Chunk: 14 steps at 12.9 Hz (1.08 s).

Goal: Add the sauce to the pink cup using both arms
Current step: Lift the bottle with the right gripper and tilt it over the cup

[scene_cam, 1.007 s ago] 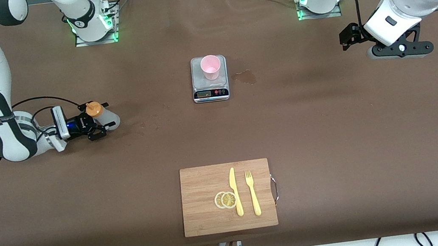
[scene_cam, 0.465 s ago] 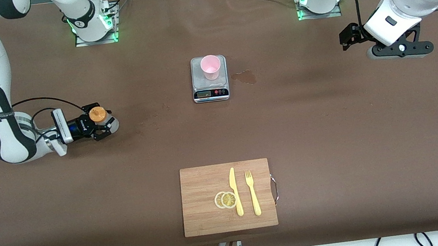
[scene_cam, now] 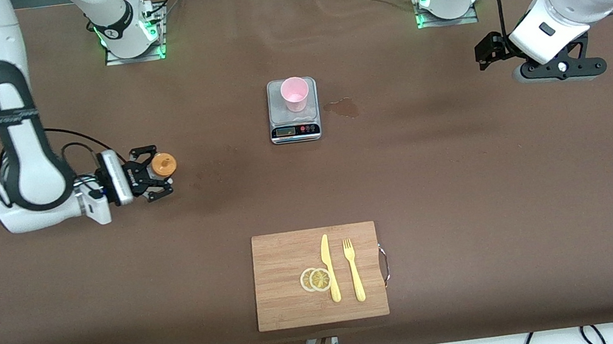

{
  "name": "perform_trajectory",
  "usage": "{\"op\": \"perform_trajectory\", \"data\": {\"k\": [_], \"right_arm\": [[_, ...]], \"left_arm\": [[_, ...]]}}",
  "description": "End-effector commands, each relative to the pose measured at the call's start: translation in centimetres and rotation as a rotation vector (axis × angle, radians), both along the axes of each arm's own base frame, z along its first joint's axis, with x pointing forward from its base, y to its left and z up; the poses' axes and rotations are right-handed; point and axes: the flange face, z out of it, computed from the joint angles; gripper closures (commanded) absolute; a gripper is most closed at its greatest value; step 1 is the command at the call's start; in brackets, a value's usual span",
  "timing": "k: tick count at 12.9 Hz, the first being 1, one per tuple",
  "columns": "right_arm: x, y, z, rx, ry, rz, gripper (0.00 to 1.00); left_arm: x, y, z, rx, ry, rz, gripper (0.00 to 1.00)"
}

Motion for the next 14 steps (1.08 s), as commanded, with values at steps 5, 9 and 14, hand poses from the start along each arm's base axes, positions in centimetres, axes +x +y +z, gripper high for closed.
{"op": "perform_trajectory", "data": {"k": [5,9,14], "right_arm": [[-2.4,12.7,5.2,-0.331,-0.011,-0.007,1.0],[-5.3,18.1,8.2,-0.548,-0.036,0.033,1.0],[-8.6,23.2,8.6,-0.729,-0.042,0.045,1.0]], "left_arm": [[-0.4,0.0,0.7,-0.019,0.007,-0.016,0.0],[-0.4,0.0,0.8,-0.018,0.007,-0.015,0.0],[-0.4,0.0,0.7,-0.019,0.007,-0.015,0.0]]}}
